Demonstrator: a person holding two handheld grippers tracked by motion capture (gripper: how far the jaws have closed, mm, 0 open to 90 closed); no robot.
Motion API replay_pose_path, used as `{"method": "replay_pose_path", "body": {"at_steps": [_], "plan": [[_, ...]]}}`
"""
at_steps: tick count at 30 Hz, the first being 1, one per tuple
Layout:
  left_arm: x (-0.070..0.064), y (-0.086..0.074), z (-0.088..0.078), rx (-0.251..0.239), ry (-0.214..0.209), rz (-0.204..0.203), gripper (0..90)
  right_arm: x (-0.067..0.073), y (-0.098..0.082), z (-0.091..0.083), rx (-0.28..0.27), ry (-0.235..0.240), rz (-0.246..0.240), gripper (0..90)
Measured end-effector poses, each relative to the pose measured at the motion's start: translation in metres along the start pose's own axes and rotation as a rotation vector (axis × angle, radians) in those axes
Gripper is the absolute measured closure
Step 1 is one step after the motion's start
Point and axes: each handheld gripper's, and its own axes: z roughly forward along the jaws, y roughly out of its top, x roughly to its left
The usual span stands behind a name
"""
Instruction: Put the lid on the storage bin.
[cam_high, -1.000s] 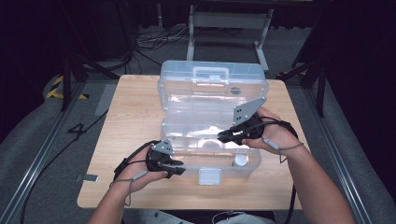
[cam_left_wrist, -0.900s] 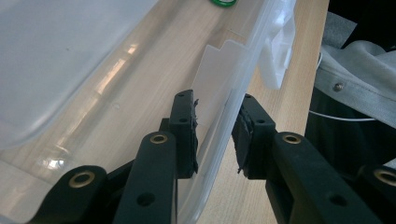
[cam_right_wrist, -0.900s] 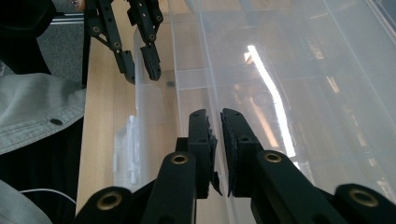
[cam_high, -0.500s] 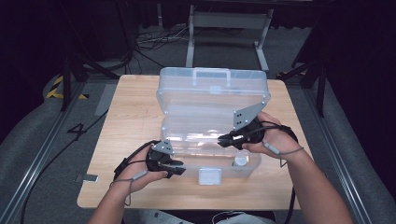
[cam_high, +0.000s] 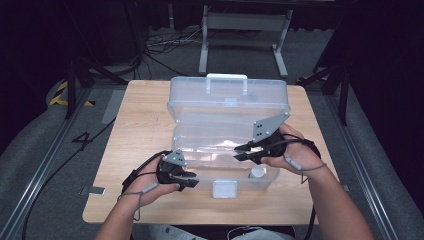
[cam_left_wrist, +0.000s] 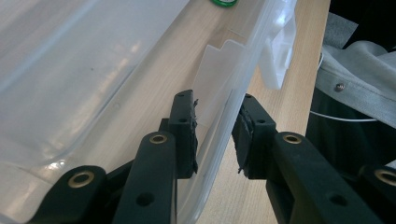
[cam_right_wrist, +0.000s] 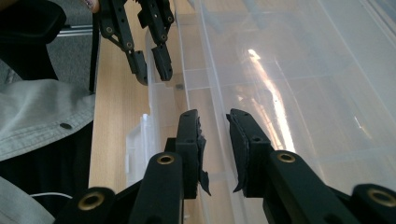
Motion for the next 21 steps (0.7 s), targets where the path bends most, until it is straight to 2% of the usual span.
{"method": "replay_pose_path", "body": {"at_steps": [8, 13, 17, 21], "plan": [[-0.001, -0.002, 0.000, -0.028, -0.003, 0.007, 67.1, 0.000, -0.012, -0.015, -0.081, -0.016, 0.042, 73.8], [-0.001, -0.002, 0.000, -0.027, 0.003, 0.015, 66.7, -0.001, -0.016, -0.030, -0.148, -0.059, 0.080, 78.8], [-0.002, -0.002, 0.000, -0.026, 0.004, 0.019, 66.2, -0.004, -0.022, -0.046, -0.197, -0.126, 0.127, 84.7], [-0.002, -0.002, 0.000, -0.026, 0.004, 0.020, 66.0, -0.012, -0.034, -0.065, -0.277, -0.212, 0.223, 89.6]]}}
